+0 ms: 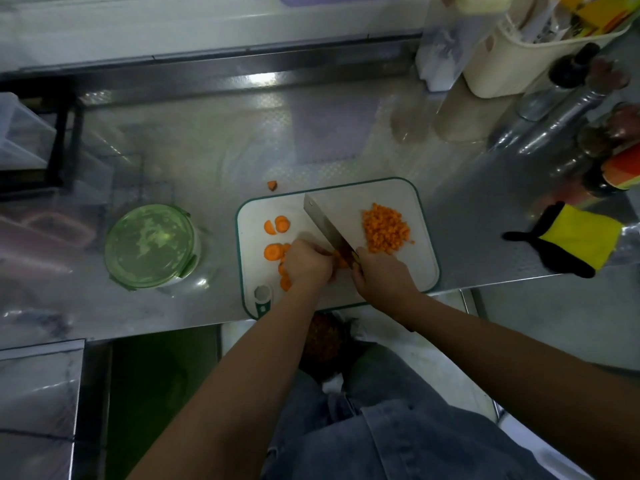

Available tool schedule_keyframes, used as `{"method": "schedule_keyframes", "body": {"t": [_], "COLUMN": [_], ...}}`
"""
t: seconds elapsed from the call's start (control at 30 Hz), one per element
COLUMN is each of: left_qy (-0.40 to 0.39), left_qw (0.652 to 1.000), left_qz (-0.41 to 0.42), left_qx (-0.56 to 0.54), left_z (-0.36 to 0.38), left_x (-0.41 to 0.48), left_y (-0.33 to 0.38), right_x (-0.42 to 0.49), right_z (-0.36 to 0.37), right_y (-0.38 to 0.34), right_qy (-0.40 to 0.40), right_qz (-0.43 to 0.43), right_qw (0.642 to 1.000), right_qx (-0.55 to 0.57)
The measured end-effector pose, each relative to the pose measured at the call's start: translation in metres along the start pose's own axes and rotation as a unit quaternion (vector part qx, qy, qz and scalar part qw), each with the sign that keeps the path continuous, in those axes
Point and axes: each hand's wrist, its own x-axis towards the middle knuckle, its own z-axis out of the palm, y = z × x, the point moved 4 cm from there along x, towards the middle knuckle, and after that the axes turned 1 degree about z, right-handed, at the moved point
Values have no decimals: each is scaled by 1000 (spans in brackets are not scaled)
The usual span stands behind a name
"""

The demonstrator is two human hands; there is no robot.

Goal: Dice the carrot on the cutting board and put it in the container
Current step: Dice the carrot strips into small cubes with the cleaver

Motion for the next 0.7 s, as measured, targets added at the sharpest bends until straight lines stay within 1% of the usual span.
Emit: {"method": "schedule_keyframes", "body": {"t": [0.1,0.27,0.47,0.7], "left_qy": [7,14,26,22], "left_qw": [1000,999,999,999], "left_qz": [-9,-12,-14,-8], "left_qx": [-13,-34,-39,-35], "left_z": [0,0,1,1], "left_x": [0,-2,-4,-1], "left_y": [-2,-5,-5,-7], "right_x": [2,3,-1,-6], "right_z": [-1,-15,-15,-7], "right_y": [2,2,-1,-2], "right_qy": [12,32,-7,-7], "right_qz": [6,-7,-32,-22], "right_qw": [1000,998,999,1000], "right_qx": [11,52,29,18]}}
